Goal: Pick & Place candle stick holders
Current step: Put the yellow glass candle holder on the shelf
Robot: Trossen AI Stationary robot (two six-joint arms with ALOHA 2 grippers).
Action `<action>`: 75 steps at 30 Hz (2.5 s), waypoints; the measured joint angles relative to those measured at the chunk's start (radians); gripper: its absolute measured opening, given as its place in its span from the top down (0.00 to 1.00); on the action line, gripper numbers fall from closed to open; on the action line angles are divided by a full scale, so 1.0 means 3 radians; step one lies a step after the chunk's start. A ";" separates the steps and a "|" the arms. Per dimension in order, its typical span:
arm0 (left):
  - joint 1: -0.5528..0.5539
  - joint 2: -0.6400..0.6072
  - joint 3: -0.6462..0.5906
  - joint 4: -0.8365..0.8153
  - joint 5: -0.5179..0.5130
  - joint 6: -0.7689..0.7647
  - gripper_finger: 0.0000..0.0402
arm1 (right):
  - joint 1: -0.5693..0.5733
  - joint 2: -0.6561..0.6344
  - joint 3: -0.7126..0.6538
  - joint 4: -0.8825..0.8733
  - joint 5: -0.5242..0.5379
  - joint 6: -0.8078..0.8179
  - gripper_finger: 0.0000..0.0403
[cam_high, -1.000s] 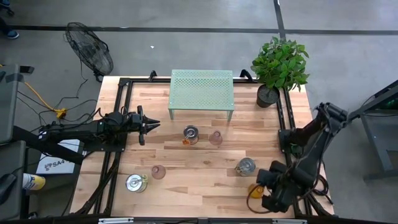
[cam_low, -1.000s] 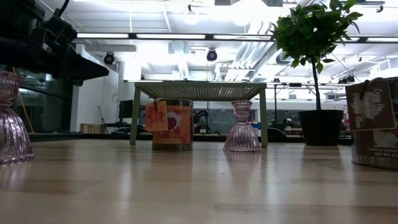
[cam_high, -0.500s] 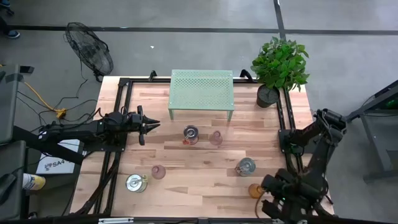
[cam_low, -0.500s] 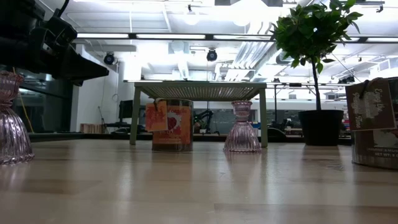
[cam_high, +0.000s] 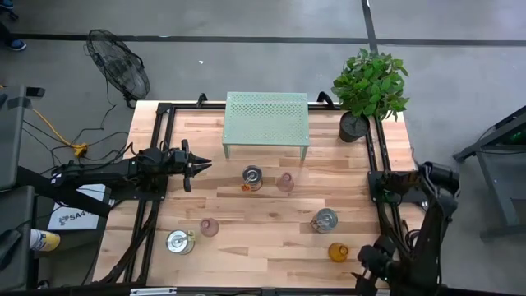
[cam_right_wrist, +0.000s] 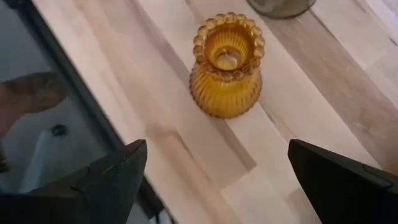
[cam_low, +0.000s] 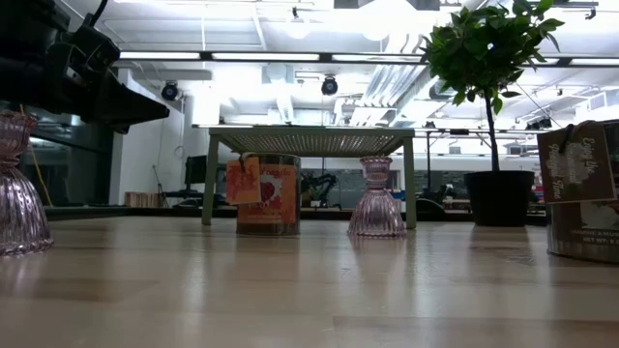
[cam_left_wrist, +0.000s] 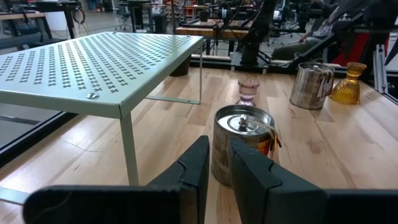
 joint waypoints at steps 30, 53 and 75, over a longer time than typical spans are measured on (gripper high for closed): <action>0.0000 -0.0001 0.0000 0.0000 0.0000 0.0000 0.86 | 0.0073 0.0493 -0.0110 -0.0088 0.0374 0.0380 0.04; 0.0000 0.0000 0.0000 0.0000 0.0000 0.0000 0.86 | 0.0084 0.0493 -0.0290 0.0204 0.0526 0.0062 0.04; 0.0000 -0.0001 0.0000 0.0000 0.0000 0.0000 0.86 | 0.0084 0.0493 -0.0290 0.0252 0.0868 -0.0014 0.04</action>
